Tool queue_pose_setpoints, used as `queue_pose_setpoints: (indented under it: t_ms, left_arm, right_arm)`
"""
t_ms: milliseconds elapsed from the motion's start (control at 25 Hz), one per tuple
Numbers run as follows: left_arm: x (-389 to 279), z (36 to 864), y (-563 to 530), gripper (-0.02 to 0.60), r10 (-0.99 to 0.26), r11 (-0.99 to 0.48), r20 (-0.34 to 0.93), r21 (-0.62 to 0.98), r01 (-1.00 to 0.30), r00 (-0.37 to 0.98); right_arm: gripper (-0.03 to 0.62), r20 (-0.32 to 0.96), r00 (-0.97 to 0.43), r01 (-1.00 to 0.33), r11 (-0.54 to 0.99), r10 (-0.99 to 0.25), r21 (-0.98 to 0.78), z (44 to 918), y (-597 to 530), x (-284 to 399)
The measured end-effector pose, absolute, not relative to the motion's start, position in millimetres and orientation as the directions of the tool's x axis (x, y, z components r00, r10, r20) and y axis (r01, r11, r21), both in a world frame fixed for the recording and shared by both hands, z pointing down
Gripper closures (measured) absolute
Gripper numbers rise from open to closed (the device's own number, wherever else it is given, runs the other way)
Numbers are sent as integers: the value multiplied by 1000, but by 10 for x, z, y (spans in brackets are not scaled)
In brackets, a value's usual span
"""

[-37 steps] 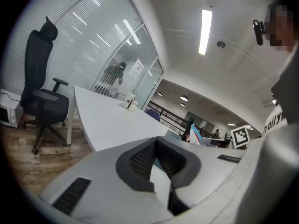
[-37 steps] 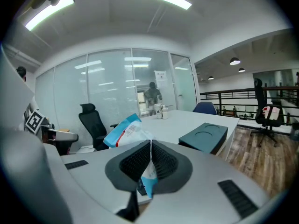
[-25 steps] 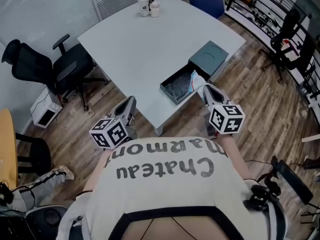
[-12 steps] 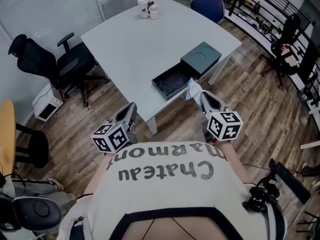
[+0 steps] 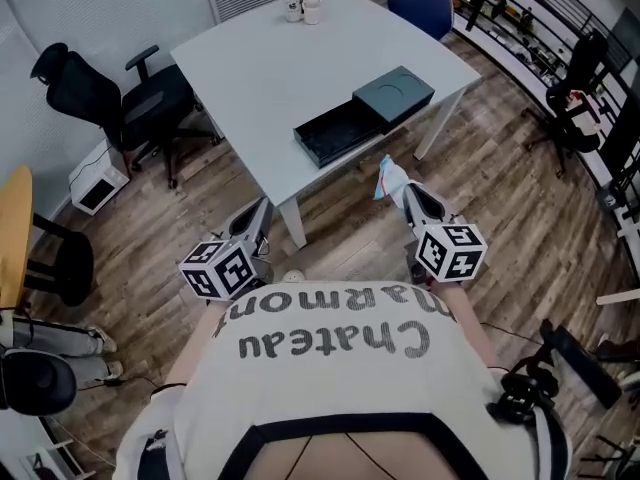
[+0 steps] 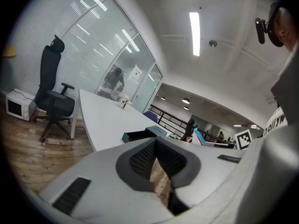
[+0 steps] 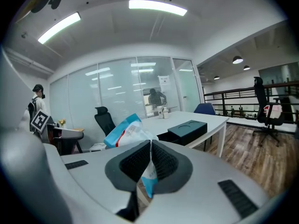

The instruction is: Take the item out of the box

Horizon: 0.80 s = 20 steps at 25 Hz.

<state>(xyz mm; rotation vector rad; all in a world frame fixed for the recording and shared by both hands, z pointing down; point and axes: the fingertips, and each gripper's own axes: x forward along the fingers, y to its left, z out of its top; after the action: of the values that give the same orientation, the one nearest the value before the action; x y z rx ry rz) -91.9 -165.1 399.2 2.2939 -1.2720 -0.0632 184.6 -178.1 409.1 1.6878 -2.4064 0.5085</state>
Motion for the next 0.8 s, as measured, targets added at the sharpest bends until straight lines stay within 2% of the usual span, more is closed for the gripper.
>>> queue_pose_setpoints:
  t_ms: [160,800]
  left_arm:
    - [-827,3956,-1409,588,-814,-428,190,444,-787,550]
    - [-740,3847,-941,588,-830,-421,180,418,-805,528]
  right_arm:
    - [585,336,-358,-934,330,-871,-141,4139,-1556,1926]
    - [584,325,-371,-927,326,-870,-186,4159,-1151,2081]
